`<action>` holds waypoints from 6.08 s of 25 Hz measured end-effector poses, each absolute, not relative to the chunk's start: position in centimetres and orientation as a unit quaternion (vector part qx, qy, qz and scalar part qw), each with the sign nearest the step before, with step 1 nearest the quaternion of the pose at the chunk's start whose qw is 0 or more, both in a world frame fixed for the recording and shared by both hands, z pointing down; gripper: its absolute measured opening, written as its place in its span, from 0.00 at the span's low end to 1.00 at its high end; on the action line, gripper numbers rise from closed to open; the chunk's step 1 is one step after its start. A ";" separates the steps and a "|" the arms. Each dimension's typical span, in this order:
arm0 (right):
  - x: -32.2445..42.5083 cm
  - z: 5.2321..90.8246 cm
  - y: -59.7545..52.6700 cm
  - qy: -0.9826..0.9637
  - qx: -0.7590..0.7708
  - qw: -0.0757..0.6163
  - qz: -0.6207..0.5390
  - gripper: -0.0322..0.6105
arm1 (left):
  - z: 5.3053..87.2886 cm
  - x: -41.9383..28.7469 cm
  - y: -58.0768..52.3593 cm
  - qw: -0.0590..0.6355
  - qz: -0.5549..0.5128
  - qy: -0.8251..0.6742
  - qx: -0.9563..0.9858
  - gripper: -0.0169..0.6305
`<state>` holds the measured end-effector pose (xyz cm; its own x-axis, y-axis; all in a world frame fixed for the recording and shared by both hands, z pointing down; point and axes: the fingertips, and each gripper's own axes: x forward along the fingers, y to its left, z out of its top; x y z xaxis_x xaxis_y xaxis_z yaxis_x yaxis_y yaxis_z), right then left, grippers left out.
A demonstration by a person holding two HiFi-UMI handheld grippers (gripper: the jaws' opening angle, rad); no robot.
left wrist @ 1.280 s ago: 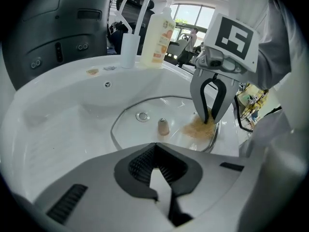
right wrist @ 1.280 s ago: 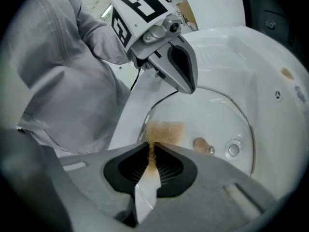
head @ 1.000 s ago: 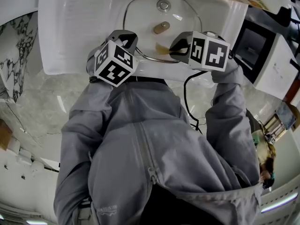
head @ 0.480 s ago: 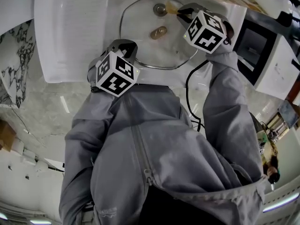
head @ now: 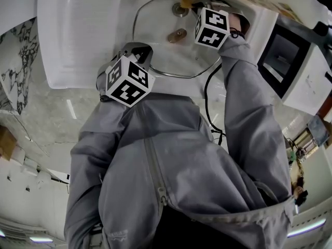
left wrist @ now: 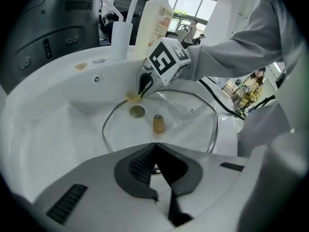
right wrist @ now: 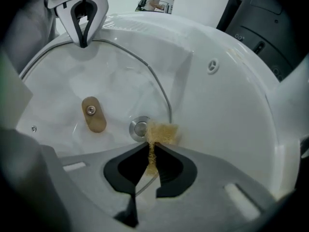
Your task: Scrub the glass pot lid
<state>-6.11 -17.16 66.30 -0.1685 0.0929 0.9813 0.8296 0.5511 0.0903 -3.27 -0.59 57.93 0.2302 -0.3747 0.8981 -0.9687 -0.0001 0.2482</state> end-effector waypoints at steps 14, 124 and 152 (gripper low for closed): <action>-1.8 65.6 -14.1 -0.659 -0.379 0.578 -0.296 0.11 | 58.0 -3.3 -0.7 0.461 0.319 -0.539 0.629 0.04; 8.9 56.7 -6.5 -0.599 -0.461 0.629 -0.182 0.11 | 57.9 -2.8 -1.0 0.451 0.330 -0.546 0.623 0.04; 2.8 42.4 -6.5 -0.912 -0.146 0.383 -0.002 0.11 | 46.5 -4.5 -4.7 0.296 0.219 -0.659 0.656 0.04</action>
<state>2.79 -6.50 42.37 -0.6638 0.2645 0.6996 0.2680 0.9574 -0.1077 -4.52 -4.72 46.48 0.0361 -0.7340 0.6782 -0.9941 0.0432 0.0997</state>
